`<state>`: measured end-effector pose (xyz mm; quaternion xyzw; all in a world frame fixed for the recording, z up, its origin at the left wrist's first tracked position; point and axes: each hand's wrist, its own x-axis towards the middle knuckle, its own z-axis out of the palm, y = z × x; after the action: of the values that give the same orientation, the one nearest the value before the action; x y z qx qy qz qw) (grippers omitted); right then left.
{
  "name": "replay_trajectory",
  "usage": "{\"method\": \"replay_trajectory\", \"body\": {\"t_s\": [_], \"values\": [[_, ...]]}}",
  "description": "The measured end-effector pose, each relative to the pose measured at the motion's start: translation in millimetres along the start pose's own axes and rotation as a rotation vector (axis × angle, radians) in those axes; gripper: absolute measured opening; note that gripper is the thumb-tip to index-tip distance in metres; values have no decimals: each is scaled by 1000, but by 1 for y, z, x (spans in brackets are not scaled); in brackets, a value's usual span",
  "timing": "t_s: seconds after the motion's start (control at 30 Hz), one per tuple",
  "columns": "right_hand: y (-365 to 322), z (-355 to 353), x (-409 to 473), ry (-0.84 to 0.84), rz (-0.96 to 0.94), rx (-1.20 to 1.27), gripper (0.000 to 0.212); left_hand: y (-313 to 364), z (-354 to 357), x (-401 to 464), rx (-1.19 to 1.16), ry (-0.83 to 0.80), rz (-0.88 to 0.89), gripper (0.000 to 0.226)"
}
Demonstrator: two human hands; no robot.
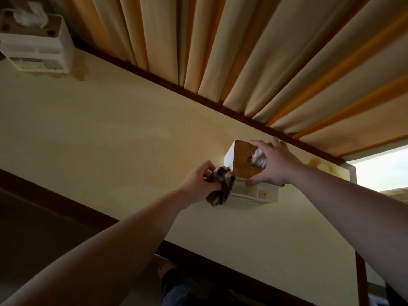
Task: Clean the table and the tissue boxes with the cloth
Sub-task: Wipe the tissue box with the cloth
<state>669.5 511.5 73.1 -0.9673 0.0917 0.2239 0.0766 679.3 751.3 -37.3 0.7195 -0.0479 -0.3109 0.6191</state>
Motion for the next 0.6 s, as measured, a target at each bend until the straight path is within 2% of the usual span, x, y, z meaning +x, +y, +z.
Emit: {"method": "replay_trajectory", "body": {"t_s": [0.2,0.47,0.6], "values": [[1,3,2,8,10,6,140,9,5,-4,84,52,74,33],[3,1,6,24,67,69,142,55,-5,54,49,93,133,24],[2,1,7,27,76,67,142,71,2,81,80,114,92,26]]}}
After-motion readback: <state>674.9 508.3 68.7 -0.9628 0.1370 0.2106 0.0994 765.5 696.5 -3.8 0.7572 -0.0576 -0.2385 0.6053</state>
